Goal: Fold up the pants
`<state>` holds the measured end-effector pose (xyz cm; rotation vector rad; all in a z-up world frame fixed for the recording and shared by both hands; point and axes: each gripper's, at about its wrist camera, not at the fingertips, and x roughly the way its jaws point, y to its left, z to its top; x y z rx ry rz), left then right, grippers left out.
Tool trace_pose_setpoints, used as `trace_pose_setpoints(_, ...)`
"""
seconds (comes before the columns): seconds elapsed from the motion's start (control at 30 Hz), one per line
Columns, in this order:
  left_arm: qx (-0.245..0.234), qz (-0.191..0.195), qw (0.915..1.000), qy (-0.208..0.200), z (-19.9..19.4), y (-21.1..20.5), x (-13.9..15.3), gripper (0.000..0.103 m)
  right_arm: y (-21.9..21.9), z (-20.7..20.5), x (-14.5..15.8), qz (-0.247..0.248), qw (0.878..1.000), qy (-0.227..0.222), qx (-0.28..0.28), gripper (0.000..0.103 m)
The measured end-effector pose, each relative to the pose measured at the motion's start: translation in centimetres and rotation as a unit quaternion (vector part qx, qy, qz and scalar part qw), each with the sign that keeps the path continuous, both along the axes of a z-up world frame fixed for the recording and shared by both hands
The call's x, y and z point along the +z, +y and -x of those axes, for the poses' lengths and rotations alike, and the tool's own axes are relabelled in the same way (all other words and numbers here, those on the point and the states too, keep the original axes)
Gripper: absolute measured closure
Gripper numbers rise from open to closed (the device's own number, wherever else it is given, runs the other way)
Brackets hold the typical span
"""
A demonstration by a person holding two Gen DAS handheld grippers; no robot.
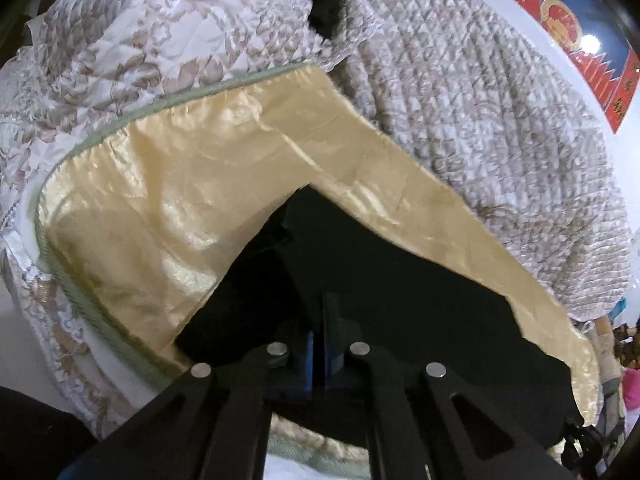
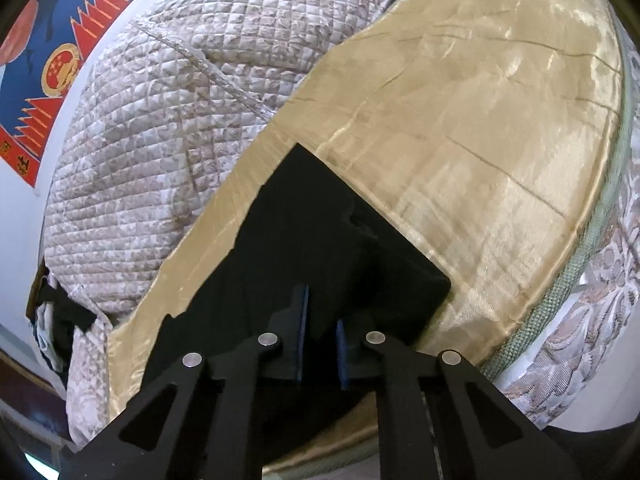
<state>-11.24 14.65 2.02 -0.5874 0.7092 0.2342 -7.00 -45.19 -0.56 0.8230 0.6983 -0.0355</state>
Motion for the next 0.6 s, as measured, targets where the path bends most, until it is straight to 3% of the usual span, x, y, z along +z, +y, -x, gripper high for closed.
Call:
trace_pose_setpoints(0.17, -0.010, -0.010, 0.9999, -0.003, 1.5, -0.3, 1.2, 0.099, -0.2, 0.7, 1.6, -0.004, 1.000, -0.011, 0.002, 0.094)
trace_pose_setpoints(0.33, -0.004, -0.009, 0.9992, 0.038, 1.1, -0.2, -0.6, 0.099, -0.4, 0.6, 0.6, -0.009, 1.000, 0.020, -0.005, 0.094)
trace_pose_setpoints(0.6, -0.008, -0.003, 0.9997, 0.021, 1.6, 0.1, 0.4, 0.099, -0.3, 1.4, 2.5, -0.002, 1.000, 0.005, -0.006, 0.094)
